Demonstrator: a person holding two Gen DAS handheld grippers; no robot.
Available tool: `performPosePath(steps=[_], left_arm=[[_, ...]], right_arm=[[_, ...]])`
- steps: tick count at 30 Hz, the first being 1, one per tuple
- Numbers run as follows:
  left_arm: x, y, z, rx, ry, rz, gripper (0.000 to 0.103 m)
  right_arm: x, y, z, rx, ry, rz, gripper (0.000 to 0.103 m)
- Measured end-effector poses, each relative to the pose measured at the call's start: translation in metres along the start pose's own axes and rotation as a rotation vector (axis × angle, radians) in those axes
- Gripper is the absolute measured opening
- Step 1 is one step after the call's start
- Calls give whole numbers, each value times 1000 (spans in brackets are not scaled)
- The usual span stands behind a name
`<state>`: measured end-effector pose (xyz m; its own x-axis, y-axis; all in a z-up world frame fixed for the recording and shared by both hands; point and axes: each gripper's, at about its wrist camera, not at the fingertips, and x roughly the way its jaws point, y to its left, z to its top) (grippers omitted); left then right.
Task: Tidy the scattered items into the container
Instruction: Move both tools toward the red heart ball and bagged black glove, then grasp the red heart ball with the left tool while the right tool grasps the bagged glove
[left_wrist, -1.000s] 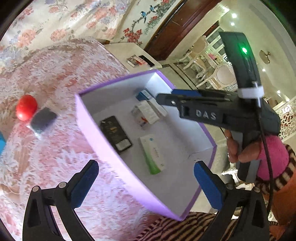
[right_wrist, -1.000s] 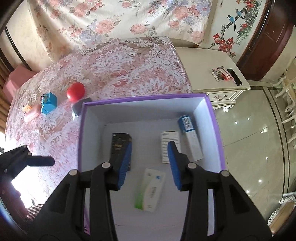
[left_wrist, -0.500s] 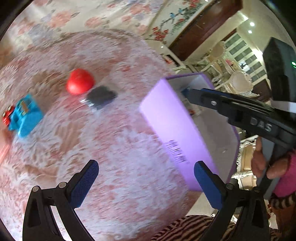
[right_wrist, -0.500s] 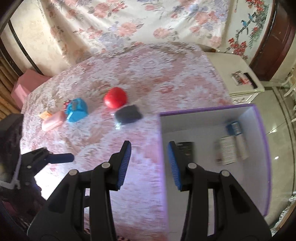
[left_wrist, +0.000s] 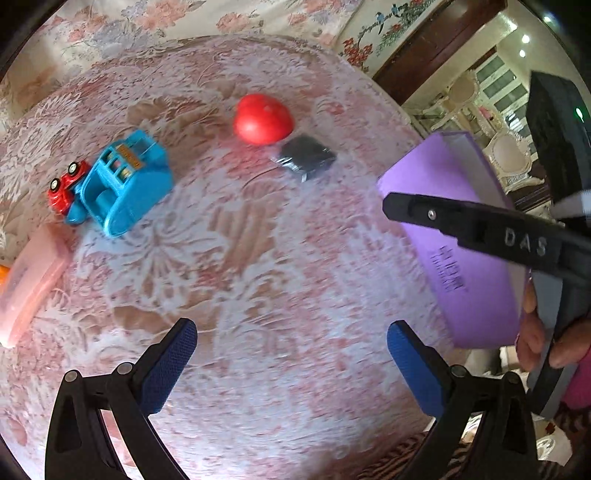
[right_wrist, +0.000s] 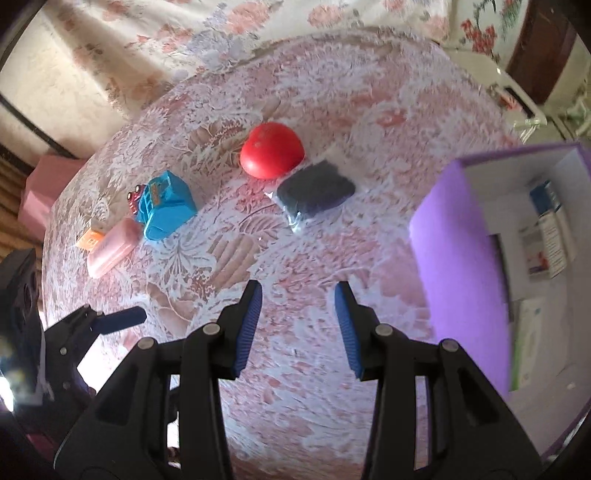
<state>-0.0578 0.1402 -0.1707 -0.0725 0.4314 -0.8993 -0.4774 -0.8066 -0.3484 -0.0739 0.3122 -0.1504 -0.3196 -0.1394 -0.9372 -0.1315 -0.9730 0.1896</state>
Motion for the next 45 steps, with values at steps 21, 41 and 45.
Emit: performPosePath(steps=[21, 41, 45], left_arm=[[19, 42, 125, 85, -85, 44, 103], [76, 43, 184, 38, -18, 47, 103], [89, 35, 192, 51, -7, 67, 103]], right_arm=[[63, -14, 50, 220, -68, -1, 59], [93, -2, 57, -29, -98, -112, 52], [91, -9, 56, -22, -104, -88, 48]])
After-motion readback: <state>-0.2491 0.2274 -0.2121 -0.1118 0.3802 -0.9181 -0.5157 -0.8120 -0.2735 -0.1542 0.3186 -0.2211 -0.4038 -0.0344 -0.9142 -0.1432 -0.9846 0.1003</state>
